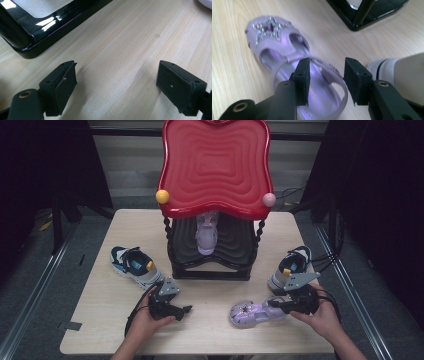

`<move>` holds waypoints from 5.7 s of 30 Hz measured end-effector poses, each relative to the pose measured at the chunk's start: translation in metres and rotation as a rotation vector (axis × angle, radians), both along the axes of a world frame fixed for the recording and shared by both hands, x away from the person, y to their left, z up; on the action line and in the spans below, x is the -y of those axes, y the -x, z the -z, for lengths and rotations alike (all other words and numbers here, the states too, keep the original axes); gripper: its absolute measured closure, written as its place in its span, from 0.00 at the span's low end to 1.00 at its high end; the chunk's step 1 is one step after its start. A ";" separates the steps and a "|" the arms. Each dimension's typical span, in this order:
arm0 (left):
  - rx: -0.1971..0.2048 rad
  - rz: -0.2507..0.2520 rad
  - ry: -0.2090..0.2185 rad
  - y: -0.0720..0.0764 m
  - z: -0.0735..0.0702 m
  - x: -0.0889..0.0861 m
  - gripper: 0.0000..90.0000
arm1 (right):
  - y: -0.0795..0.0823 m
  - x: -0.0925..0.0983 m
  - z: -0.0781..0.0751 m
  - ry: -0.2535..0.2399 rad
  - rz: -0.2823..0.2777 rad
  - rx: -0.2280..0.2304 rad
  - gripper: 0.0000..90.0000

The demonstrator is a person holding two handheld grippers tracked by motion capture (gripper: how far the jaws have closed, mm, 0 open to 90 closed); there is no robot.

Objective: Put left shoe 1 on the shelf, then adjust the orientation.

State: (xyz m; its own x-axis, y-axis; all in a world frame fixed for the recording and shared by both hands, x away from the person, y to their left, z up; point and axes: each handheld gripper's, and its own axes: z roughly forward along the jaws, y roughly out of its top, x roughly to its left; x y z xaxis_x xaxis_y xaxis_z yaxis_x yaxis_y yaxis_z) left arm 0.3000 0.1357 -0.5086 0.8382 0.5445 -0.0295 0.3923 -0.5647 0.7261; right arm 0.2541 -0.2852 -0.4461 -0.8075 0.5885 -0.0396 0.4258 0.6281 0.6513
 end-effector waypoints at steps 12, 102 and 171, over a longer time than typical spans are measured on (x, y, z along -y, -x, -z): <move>0.005 0.002 0.000 -0.001 0.000 0.000 0.17 | -0.008 -0.012 0.015 0.033 -0.039 -0.011 0.66; 0.002 -0.003 0.000 -0.003 0.000 0.002 0.17 | 0.023 -0.010 0.021 -0.165 0.078 0.074 0.95; 0.002 -0.001 0.004 -0.003 0.000 0.003 0.17 | 0.046 -0.021 -0.028 -0.194 0.055 0.264 0.95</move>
